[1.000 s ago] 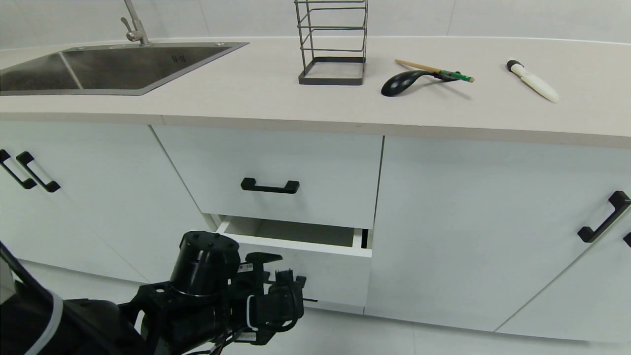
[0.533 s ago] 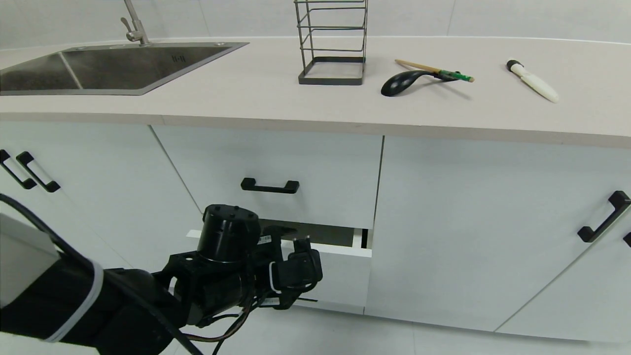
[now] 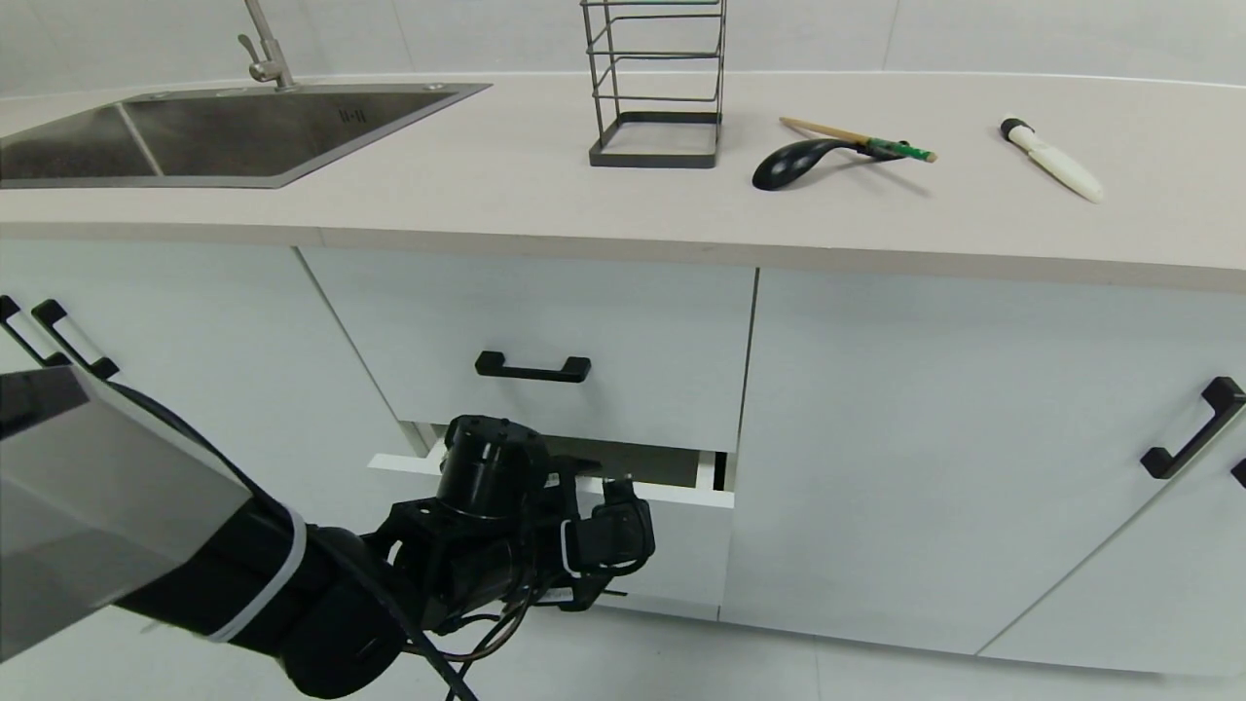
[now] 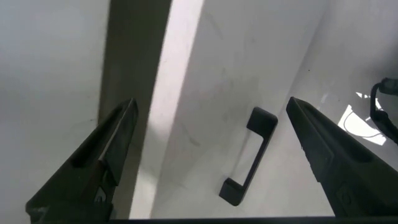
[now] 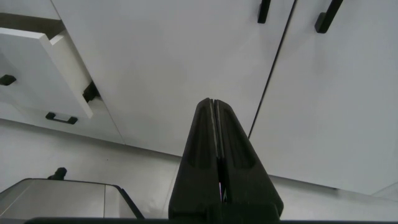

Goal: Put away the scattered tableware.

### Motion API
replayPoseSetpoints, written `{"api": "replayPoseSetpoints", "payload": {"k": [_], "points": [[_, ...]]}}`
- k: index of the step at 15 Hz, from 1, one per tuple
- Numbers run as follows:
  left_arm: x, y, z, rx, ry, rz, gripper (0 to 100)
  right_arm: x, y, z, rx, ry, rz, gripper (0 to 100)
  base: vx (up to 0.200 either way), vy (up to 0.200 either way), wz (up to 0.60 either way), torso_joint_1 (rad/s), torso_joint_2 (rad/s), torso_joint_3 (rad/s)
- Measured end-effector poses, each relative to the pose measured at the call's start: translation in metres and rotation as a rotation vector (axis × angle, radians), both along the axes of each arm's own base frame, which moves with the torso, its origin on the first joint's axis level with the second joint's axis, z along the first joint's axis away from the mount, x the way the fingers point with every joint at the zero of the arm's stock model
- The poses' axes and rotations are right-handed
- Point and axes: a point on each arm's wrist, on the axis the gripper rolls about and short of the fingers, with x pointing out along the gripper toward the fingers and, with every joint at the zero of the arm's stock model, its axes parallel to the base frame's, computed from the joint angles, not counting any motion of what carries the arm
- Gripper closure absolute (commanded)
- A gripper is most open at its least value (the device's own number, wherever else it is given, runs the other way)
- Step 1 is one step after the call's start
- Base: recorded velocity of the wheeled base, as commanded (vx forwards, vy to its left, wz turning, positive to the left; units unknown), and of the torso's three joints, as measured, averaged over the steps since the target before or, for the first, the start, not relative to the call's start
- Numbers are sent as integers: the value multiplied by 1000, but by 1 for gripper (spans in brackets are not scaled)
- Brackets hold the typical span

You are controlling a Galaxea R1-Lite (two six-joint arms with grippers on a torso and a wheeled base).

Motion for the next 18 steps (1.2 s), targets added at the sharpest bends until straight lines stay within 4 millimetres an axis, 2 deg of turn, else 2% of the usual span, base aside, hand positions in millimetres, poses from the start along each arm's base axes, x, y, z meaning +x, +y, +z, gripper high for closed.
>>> {"api": "replayPoseSetpoints", "payload": {"k": [3, 7, 11, 18], "points": [[-11, 6, -7, 16, 26, -10, 0, 0, 0, 0, 0, 0, 0, 100, 0, 0, 0, 0, 0, 0], [-49, 22, -1, 23, 59, -51, 0, 0, 0, 0, 0, 0, 0, 100, 0, 0, 0, 0, 0, 0], [-92, 47, 10, 16, 50, -70, 0, 0, 0, 0, 0, 0, 0, 100, 0, 0, 0, 0, 0, 0], [-103, 50, 15, -2, 35, -96, 0, 0, 0, 0, 0, 0, 0, 100, 0, 0, 0, 0, 0, 0]]}}
